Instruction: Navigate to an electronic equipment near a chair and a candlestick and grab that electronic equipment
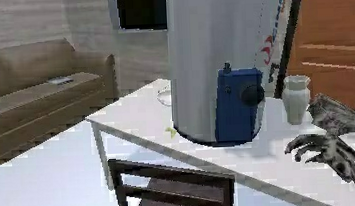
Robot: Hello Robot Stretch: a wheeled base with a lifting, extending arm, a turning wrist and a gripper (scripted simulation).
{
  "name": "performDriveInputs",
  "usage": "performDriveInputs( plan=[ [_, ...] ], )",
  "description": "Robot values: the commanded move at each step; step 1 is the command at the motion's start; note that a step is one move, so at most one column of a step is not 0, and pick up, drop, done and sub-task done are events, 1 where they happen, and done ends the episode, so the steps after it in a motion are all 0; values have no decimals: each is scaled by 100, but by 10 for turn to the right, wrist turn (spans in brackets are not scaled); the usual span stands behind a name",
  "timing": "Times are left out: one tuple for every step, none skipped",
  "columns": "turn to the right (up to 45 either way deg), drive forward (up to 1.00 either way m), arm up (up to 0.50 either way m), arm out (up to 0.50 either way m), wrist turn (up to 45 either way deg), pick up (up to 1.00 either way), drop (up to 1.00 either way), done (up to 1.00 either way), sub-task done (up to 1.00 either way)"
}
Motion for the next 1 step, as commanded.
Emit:
performDriveInputs(
  plan=[
    [360, 0, 0, 0, 0, 0, 0, 0, 0]
  ],
)
